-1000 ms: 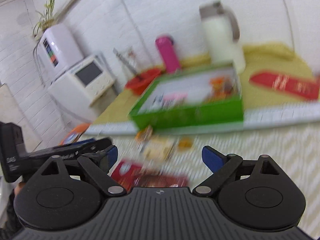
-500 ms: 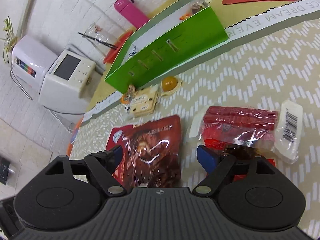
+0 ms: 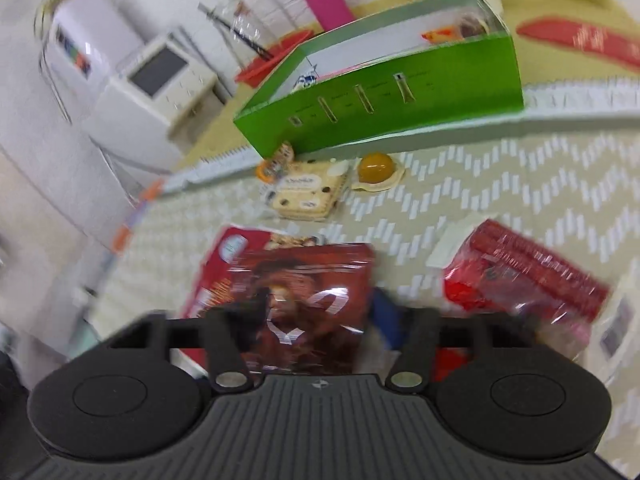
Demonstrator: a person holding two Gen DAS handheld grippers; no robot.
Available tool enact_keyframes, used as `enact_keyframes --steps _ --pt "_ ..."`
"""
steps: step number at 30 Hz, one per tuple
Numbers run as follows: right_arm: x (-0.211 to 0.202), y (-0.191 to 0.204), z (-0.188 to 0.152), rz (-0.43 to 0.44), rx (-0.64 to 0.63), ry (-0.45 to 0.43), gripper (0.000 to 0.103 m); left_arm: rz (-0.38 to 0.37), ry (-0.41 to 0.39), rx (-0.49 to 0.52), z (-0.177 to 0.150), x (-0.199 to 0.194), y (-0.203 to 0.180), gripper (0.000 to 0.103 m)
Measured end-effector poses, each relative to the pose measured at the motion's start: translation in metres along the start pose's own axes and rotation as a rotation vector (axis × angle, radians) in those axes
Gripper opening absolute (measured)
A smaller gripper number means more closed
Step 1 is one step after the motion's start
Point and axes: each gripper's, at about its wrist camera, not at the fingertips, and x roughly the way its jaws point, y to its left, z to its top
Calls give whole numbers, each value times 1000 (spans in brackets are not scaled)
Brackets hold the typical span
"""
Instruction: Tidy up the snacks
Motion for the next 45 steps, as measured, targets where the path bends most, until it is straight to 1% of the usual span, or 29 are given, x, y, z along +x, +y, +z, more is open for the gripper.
enact_keyframes --steps 1,2,4,5,6,7,8,9,11,13,16,21,25,28,40,45 --pt "0 3 -1 -10 -32 0 42 25 -2 15 1 1 -2 64" --pt "-1 6 -2 -27 -51 -4 42 31 0 24 2 2 -3 57" --pt "-3 8 -3 -43 -66 -12 41 21 -3 7 2 1 2 54" --pt "-4 9 -4 -55 -70 -20 39 11 -3 -3 3 0 5 52" --pt "-6 9 -4 -64 -68 -25 33 1 -5 -19 3 -2 8 49" --pt "-8 9 -4 -63 -59 -33 32 -12 -12 -33 4 -6 11 45" --pt "-11 9 -5 -73 -47 -47 31 -4 -21 -36 5 -9 12 3" --pt "-15 8 -6 -73 -35 -60 29 -1 -11 -37 6 -10 13 4" --pt "-22 6 -7 -58 -12 -79 28 -26 -2 -46 6 -11 16 4" --pt "-27 8 -9 -57 -9 -89 26 -38 -6 -48 4 -13 17 4" --pt "-35 10 -11 -63 -13 -107 26 -45 -22 -39 3 -16 14 4" --pt "-50 13 -7 -41 9 -160 23 -61 -46 -25 4 -25 11 3" --pt "-59 21 -1 -43 -16 -186 21 -62 -59 -29 7 -29 11 3" --pt "-61 26 0 -48 -31 -196 21 -64 -71 -34 9 -32 12 3" --pt "-77 42 10 -59 -74 -264 21 -57 -136 5 21 -50 8 2" --pt "-77 42 15 -58 -64 -276 21 -63 -151 4 29 -52 10 2"
